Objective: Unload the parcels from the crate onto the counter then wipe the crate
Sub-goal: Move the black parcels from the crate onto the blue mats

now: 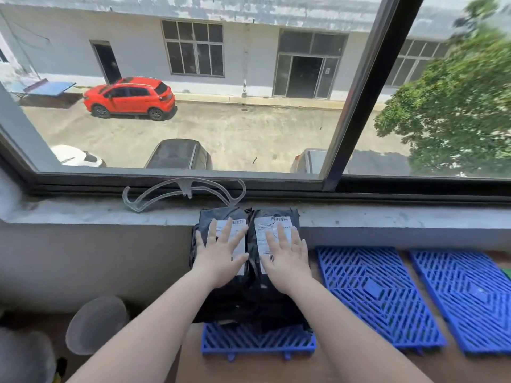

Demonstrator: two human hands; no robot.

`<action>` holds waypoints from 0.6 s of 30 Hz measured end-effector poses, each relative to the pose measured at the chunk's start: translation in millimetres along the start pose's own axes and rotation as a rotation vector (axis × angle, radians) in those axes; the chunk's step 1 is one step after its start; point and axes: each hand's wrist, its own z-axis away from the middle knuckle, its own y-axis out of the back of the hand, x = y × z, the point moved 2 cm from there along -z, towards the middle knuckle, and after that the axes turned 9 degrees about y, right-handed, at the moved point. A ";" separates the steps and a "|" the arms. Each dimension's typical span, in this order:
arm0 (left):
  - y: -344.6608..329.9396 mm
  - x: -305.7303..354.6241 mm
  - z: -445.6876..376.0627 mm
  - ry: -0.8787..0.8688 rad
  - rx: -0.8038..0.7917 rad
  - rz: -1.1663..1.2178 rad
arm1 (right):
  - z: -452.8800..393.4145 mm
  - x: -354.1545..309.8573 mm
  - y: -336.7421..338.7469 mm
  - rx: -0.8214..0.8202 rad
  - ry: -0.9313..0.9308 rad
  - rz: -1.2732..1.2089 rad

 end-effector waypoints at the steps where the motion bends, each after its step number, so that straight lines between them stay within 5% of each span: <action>1: -12.7 -4.0 -1.4 0.024 -0.027 -0.120 | -2.3 -5.6 -11.1 -0.017 -0.006 0.050; 12: -35.5 8.2 -14.6 0.045 0.034 -0.191 | -25.7 -11.6 -28.4 0.014 -0.092 0.118; 18: -14.1 8.5 -11.4 -0.004 -0.009 -0.151 | -17.4 -2.6 -10.3 0.016 -0.039 -0.096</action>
